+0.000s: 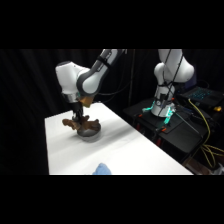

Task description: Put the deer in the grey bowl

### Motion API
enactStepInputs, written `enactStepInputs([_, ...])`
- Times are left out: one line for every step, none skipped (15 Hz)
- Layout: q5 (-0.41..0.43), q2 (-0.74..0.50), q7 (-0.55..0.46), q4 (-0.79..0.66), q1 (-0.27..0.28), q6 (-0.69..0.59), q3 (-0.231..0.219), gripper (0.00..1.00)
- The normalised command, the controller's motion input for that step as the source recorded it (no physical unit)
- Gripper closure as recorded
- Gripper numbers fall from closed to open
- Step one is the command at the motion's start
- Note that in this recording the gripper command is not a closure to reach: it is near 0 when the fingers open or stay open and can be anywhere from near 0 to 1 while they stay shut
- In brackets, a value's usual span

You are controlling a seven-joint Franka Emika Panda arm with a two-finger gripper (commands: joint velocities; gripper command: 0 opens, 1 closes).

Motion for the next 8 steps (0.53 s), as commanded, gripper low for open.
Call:
enactStepInputs([0.096,0.17,0.00,0.25,0.007,-0.02,-0.020,0.00])
enactStepInputs([0.107,0.08,-0.04,0.19,-0.010,-0.03,-0.016,0.00])
enactStepInputs([0.113,0.01,-0.05,0.15,-0.020,-0.05,-0.014,0.00])
enactStepInputs([0.107,-0.07,-0.07,0.10,-0.030,-0.08,-0.021,0.00])
enactStepInputs([0.087,-0.12,-0.10,0.07,-0.031,-0.11,-0.028,0.00])
enactStepInputs([0.082,-0.17,-0.11,0.04,-0.038,-0.16,-0.032,0.00])
enactStepInputs([0.075,-0.22,-0.13,0.00,-0.041,-0.20,-0.030,0.00])
enactStepInputs([0.061,-0.23,-0.13,-0.02,-0.039,-0.25,-0.035,0.00])
